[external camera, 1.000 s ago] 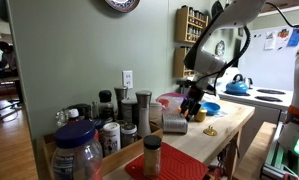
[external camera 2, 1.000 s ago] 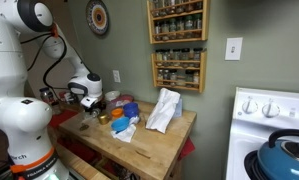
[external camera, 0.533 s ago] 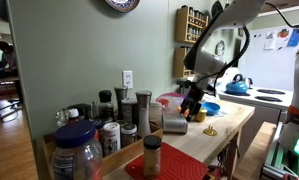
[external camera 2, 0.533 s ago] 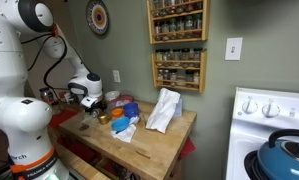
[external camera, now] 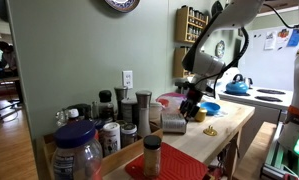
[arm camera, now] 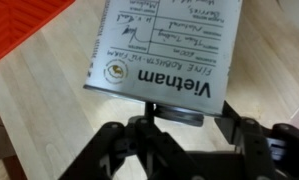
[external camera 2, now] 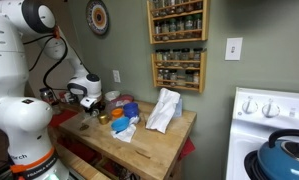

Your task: Pick up the can

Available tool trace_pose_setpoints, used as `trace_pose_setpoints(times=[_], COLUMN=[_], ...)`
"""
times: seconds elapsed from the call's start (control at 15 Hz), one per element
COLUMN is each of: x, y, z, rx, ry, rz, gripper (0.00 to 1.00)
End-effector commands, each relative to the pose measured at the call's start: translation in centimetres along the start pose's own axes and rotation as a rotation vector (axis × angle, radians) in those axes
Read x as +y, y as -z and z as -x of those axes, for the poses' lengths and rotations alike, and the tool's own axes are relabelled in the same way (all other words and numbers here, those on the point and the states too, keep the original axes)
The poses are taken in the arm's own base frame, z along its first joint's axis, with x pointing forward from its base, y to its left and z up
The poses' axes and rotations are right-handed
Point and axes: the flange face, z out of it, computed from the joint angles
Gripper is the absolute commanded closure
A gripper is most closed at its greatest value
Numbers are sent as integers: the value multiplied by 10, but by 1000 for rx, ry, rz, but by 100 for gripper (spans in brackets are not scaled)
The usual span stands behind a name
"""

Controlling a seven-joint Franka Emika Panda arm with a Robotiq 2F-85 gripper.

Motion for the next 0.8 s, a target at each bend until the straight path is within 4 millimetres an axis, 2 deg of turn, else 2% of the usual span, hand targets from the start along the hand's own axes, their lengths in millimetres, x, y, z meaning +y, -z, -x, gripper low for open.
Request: trace_pose_setpoints(times=[0.0,0.47,0.73], x=[0,6,19], y=[-2,13,17], z=[3,10,12], rx=[7,137,238], ry=[9,155,234], rz=[-8,-34,-4], gripper=[62,62,62])
